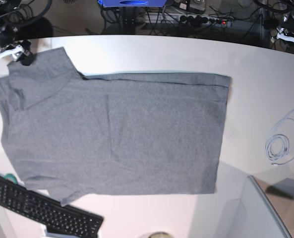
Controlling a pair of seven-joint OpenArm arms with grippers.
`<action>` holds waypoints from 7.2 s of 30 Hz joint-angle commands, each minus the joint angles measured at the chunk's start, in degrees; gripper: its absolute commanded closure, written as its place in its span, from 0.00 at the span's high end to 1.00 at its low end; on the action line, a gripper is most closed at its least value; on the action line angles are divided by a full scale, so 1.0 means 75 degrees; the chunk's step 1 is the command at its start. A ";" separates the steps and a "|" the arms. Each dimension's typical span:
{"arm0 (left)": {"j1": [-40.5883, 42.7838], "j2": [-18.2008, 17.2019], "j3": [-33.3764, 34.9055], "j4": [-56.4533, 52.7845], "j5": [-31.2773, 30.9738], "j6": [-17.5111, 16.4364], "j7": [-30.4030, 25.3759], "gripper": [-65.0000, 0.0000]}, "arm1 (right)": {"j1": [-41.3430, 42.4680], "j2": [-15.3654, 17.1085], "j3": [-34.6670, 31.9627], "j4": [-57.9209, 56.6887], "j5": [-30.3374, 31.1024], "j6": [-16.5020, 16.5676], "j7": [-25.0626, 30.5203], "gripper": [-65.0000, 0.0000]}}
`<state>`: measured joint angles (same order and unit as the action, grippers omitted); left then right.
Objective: Layout the t-shirt on the table in an organized manner, then fold the t-shirt properly
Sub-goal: 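Lower the right gripper onto the shirt's shoulder corner, then push the shirt's shoulder fabric inward with the right gripper to flatten it, then grasp the shirt's collar-side edge with both grippers at its corners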
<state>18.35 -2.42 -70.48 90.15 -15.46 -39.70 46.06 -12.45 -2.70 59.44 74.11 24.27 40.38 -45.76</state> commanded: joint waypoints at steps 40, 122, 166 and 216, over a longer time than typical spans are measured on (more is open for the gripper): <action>0.0044 -0.0118 -0.0045 -0.0140 -0.0077 -0.0040 -0.0123 0.21 | 0.0845 -0.0443 -0.0148 0.1554 -0.0499 -0.0051 -0.2626 0.01; 0.0021 -0.0106 -0.0033 -0.0410 -0.0042 -0.0040 -0.0134 0.21 | 0.2158 -0.0244 -0.1801 0.0921 -0.0476 -0.1158 -0.1782 0.03; 0.0079 0.0176 0.1936 0.0516 -0.0101 -0.0040 -0.0134 0.21 | 0.0868 0.0307 -0.5856 0.2046 -0.0464 -0.1979 -0.0223 0.01; -0.0190 0.0433 0.4562 -0.0480 -0.0113 -0.0040 -0.2151 0.00 | 0.0786 0.1749 -0.4227 -0.0615 -0.0511 -0.1979 0.1512 0.01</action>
<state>16.99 1.41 -36.03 85.82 -15.46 -39.51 31.05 -7.01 9.72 27.59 68.77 20.60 25.93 -34.46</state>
